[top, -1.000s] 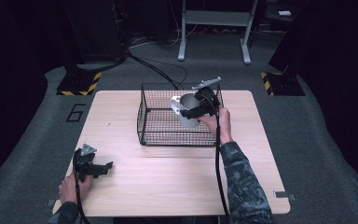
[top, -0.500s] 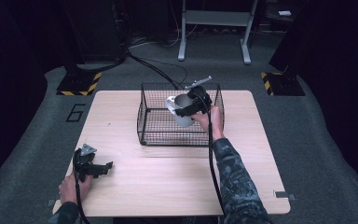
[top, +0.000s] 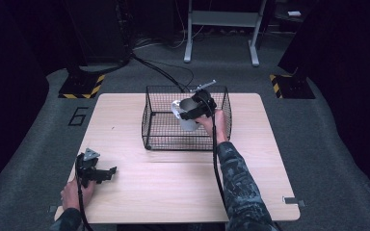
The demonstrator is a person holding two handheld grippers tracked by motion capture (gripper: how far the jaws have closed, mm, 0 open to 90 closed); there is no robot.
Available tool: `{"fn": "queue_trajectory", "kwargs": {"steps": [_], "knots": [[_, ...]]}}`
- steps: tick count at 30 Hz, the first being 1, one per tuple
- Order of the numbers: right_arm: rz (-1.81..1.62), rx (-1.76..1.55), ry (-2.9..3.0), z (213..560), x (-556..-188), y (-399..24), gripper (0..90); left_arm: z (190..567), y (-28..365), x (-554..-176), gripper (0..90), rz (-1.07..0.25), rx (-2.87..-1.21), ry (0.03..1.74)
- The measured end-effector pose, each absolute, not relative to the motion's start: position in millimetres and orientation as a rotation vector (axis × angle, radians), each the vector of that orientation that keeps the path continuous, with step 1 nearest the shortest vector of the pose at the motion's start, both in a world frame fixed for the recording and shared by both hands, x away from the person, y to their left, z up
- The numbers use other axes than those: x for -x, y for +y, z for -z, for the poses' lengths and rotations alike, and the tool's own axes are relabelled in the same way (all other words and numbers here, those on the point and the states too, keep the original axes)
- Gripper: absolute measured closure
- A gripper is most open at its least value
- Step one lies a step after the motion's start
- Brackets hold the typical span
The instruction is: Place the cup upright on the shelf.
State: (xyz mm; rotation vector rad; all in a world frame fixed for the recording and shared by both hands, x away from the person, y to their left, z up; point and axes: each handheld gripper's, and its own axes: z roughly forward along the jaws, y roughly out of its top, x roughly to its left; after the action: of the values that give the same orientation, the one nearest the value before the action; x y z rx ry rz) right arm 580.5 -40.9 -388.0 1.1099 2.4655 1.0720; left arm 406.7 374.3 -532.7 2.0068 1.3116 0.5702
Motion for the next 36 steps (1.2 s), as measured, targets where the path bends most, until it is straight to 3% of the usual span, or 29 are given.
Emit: {"fn": "queue_trajectory", "kwargs": {"steps": [17, 36], "knots": [[-0.962, -1.144, 2.5, 418.6, -603.3, -30.2, 6.9, 532.3, 374.9, -406.7, 0.1, -0.57, -2.018, 1.307], [-0.88, -1.186, 2.527, 429.2, -616.2, -25.3, 6.9, 532.4, 374.8, -406.6, 0.1, -0.569, -2.016, 1.309]]}}
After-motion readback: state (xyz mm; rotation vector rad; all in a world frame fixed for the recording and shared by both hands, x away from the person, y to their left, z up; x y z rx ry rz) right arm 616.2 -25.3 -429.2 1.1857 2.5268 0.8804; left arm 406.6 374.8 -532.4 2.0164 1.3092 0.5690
